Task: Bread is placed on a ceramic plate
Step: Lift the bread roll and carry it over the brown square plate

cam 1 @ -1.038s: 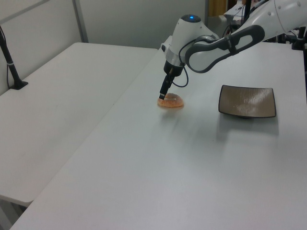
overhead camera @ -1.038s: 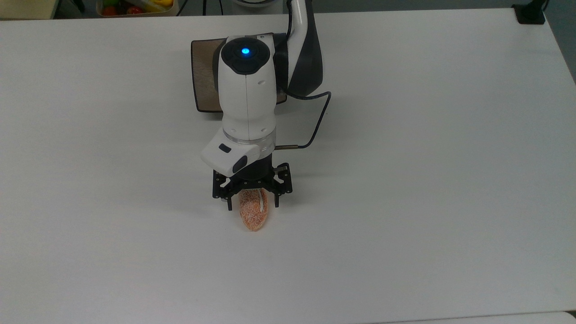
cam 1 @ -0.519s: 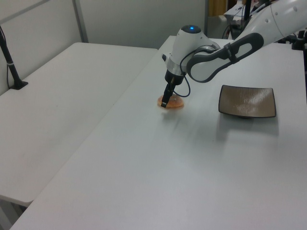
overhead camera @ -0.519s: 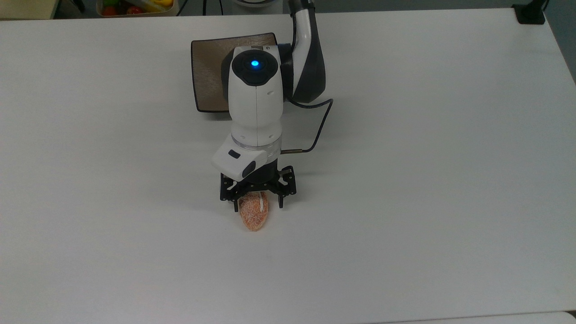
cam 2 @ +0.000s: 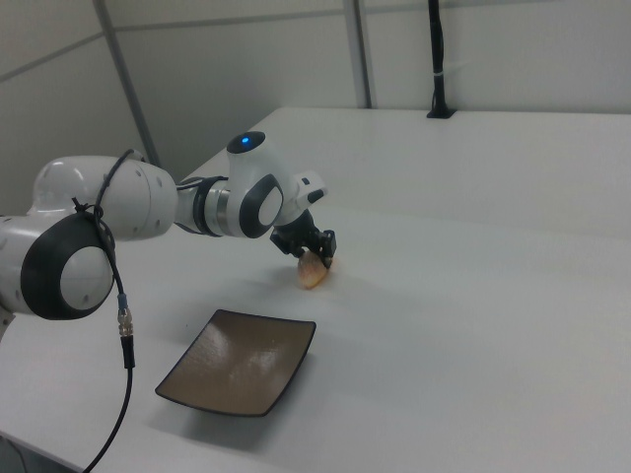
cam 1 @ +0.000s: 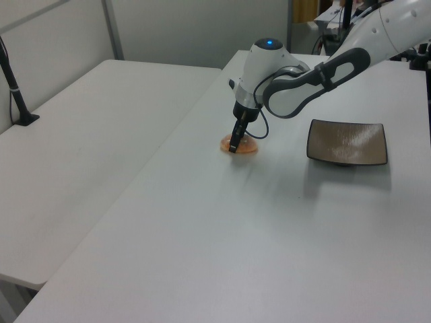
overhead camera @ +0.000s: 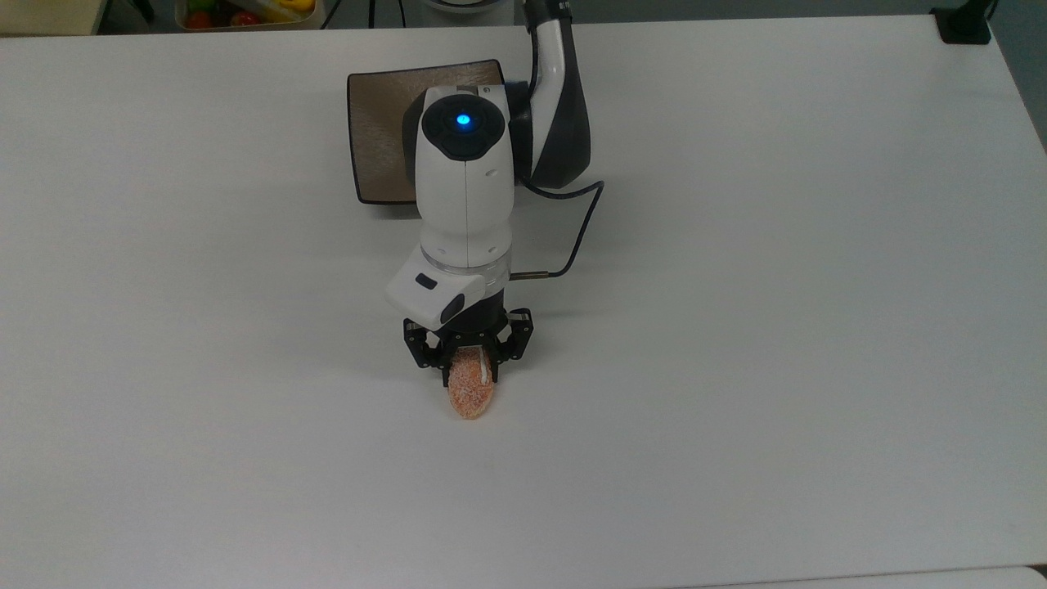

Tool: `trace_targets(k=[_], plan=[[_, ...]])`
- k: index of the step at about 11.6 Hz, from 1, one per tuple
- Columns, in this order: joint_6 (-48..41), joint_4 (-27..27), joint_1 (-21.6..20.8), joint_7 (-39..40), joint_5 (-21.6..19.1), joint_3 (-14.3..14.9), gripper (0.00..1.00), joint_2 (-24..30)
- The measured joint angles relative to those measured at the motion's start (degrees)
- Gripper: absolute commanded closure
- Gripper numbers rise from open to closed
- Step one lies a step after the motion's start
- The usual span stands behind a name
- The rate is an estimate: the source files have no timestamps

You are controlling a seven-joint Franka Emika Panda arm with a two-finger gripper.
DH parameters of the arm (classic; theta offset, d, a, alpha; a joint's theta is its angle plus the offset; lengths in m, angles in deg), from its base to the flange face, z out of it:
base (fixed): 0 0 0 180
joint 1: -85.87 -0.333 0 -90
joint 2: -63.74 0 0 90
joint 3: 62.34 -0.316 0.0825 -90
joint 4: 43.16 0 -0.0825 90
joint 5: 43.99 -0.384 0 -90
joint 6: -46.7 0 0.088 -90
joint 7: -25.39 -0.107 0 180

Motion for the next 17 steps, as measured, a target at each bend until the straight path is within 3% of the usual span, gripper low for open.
trace_targets(k=[4, 7, 17], plan=[[0.0, 0.2, 0.1, -0.3, 0.0, 0.0, 0.68, 1.0], [-1.1, 0.3, 0.3, -2.1, 0.0, 0.0, 0.68, 5.1], [-32.9, -2.2, 0.4, -2.5, -3.8, 0.0, 0.66, 28.6]])
